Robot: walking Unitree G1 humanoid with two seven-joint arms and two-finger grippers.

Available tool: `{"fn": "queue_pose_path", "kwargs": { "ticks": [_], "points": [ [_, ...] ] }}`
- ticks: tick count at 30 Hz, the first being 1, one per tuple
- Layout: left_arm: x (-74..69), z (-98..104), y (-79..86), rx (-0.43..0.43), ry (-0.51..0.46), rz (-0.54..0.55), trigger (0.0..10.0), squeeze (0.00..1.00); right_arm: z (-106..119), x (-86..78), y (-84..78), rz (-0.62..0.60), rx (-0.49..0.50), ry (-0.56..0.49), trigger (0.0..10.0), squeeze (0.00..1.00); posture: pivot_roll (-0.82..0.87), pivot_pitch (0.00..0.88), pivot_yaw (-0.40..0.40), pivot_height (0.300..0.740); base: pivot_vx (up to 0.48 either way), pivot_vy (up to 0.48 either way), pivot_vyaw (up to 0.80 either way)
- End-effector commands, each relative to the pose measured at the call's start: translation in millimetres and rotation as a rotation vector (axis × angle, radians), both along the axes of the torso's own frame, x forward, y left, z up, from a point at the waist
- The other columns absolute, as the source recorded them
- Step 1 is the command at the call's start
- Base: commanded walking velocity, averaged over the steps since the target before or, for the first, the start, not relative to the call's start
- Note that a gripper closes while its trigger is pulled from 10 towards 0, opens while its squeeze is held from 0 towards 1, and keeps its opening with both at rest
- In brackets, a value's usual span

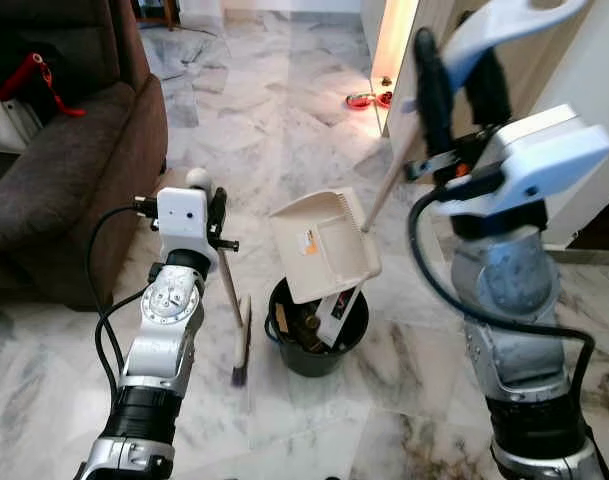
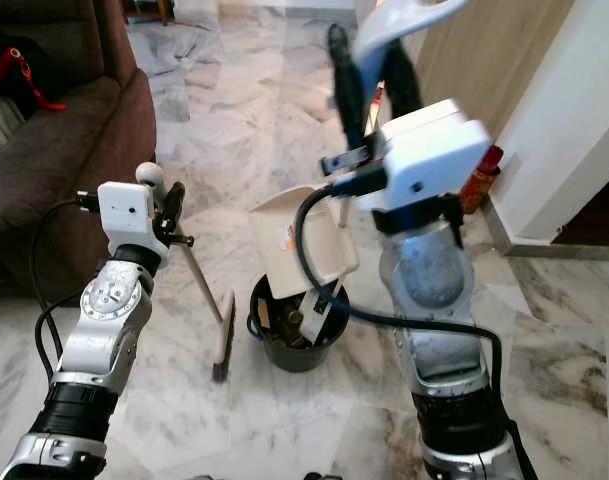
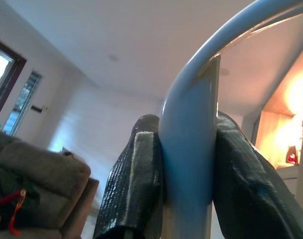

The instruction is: Sweep floor

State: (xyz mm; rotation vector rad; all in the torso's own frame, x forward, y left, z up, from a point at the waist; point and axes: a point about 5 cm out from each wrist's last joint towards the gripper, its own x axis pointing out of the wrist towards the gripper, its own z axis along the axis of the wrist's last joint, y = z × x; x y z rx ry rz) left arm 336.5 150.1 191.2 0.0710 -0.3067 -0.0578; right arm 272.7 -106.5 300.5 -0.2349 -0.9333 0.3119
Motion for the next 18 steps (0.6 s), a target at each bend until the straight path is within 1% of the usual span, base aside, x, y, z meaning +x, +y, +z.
{"fn": "queue_pose_path", "kwargs": {
  "ticks": [1,3,10,14,18],
  "points": [
    [-3.0,13,-2.0,0.009,-0.08,-0.015,10.0,0.0,14,-18.0,7.0,0.02,-0.042,-0.136,10.0,0.0,0.11,0.121,-0.052,0.74,0.0,0.0,0.0],
    [-3.1,13,-2.0,0.01,-0.08,-0.015,10.0,0.0,12,-21.9,12.8,0.025,-0.081,-0.155,10.0,0.0,0.11,0.123,-0.052,0.74,0.0,0.0,0.0],
    [-3.7,14,-1.5,0.011,-0.083,-0.015,10.0,0.0,4,-32.4,28.1,0.07,-0.102,-0.159,10.0,0.0,0.12,0.126,-0.052,0.74,0.0,0.0,0.0],
    [-3.5,14,-2.2,0.01,-0.083,-0.017,10.0,0.0,0,-38.7,36.5,0.084,-0.155,-0.184,10.0,0.0,0.11,0.128,-0.052,0.74,0.0,0.0,0.0],
    [-3.4,15,-2.5,0.008,-0.085,-0.018,10.0,0.0,-2,-43.6,41.2,0.085,-0.183,-0.208,10.0,0.0,0.11,0.126,-0.053,0.74,0.0,0.0,0.0]
  ]
}}
